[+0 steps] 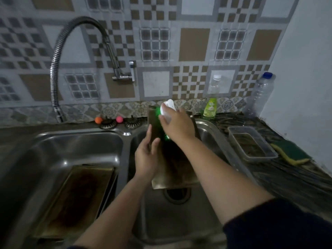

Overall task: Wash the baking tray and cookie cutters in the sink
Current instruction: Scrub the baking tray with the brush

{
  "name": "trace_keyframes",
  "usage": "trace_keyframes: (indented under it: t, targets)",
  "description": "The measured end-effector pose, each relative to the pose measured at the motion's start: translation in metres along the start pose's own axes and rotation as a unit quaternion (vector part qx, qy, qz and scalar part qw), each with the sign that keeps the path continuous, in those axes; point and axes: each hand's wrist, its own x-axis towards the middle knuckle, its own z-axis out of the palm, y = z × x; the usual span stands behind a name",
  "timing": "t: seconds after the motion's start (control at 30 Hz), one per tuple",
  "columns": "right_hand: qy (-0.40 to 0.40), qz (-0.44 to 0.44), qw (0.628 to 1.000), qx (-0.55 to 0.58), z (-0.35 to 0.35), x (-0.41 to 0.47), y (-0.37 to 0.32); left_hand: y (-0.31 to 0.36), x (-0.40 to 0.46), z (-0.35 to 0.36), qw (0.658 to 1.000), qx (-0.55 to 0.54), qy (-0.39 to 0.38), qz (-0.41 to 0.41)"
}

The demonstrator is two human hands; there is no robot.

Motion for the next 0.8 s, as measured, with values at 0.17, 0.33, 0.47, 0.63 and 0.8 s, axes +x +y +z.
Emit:
trace_keyframes:
  t: [0.17,0.33,0.47,0.63,0.8]
  targets:
    - [-0.032,-0.074,0.996,0.031,0.024,-0.072,-0.025,-0.011,0.029,-0.039,0.997,-0.016,0.069,-0.012]
    - [-0.015,-0.020,1.000,0.014,0.019,-0.068,-0.007,-0.023,0.018,-0.045,0.999,-0.037,0.017,0.013]
    - [-0.008,0.059,0.998,0.006,-0.007,0.002,0.000,-0.008,0.023,-0.035,0.998,-0.043,-0.008,0.035]
    - [-0.024,-0.010,0.999,0.020,0.022,-0.083,-0.001,-0.014,0.046,-0.061,0.997,-0.034,0.045,0.045]
    - [0.010,0.080,0.996,0.050,0.013,-0.050,0.029,-0.009,0.034,-0.052,0.996,-0.017,0.003,0.083]
